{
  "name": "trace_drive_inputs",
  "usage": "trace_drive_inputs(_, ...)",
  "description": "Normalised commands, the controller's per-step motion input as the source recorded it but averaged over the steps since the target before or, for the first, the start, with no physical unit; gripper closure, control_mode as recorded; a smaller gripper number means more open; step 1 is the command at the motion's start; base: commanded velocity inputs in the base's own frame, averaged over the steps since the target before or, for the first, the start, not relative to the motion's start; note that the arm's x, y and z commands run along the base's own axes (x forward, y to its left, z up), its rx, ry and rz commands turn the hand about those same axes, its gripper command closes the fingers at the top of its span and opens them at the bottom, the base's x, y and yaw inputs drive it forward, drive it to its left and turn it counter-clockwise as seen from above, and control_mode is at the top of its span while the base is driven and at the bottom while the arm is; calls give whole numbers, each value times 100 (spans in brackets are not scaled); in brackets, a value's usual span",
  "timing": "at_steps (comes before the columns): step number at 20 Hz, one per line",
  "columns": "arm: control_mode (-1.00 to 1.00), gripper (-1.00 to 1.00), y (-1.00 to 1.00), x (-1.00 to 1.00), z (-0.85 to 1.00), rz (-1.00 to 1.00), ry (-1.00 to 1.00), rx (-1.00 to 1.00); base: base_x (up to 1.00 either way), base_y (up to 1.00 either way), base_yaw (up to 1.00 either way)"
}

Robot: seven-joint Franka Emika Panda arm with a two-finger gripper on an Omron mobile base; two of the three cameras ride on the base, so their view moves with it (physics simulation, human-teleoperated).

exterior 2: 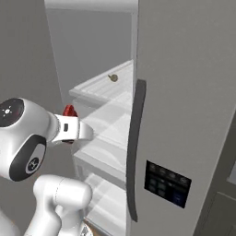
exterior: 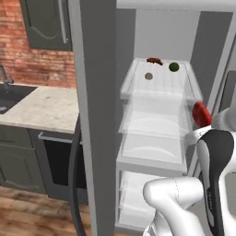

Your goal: Transport the steak and garlic to the fridge. Place the steak on the rack containing meat and place the garlic on the rack containing the vegetable, ensuring meats and vegetables are on different racks.

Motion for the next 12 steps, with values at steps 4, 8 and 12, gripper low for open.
trace_drive_inputs(4,100,100,0,0,0,0,0,0,69,-1,-13)
trace_drive_inputs(8,100,100,0,0,0,0,0,0,68,35,-26)
trace_drive_inputs(12,100,100,0,0,0,0,0,0,42,15,-30)
